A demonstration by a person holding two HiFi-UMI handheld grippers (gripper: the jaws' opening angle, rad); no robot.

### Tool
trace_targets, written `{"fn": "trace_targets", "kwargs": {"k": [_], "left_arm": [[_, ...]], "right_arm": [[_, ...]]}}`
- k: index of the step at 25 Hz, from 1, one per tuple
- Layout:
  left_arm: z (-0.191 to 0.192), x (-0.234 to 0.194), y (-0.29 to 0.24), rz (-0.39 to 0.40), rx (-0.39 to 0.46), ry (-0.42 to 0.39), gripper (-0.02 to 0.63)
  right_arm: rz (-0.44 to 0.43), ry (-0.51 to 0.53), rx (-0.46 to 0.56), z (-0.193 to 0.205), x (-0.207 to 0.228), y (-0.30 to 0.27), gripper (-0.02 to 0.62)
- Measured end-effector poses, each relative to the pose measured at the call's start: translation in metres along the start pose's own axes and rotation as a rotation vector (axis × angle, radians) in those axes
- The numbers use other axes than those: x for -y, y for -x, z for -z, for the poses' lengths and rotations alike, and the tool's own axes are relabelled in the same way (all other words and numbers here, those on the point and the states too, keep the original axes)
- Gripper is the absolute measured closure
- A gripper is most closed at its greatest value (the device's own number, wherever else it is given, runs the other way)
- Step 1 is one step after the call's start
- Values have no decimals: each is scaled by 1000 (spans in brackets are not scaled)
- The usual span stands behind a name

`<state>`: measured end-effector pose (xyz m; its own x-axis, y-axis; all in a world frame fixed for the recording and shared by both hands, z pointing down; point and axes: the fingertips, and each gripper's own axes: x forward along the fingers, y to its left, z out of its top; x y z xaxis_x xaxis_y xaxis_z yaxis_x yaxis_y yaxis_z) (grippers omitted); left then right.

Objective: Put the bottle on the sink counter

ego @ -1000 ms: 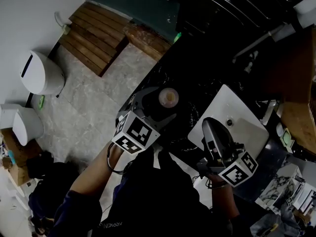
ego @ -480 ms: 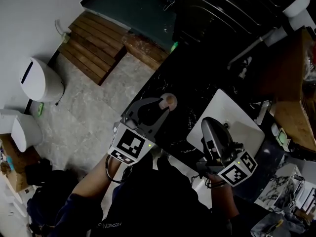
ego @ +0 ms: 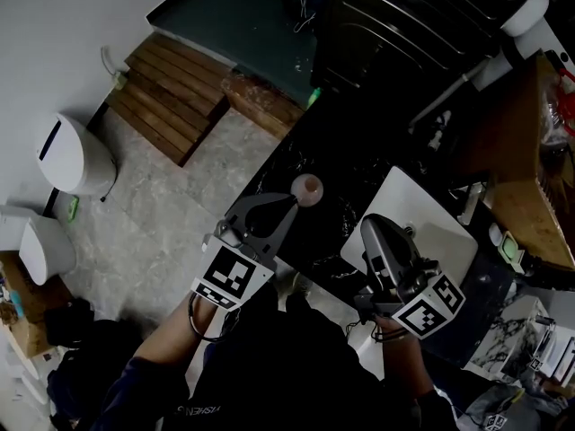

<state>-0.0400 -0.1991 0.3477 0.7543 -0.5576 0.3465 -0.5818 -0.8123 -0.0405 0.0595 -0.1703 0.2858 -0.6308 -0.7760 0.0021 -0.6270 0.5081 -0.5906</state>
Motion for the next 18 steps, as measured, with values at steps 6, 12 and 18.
{"fn": "trace_targets", "kwargs": {"k": [6,12,18], "left_arm": [[-9,6,17,8,25,0,598],[-16,10,32,9,34,-8,598],[-17,12,39,1,33,-22,598]], "right_arm": [[-13,29,-2,1,-18,-2,569],[-19,56,2,2,-32,-3,569],[-26,67,-4,4,-41,-2,569]]}}
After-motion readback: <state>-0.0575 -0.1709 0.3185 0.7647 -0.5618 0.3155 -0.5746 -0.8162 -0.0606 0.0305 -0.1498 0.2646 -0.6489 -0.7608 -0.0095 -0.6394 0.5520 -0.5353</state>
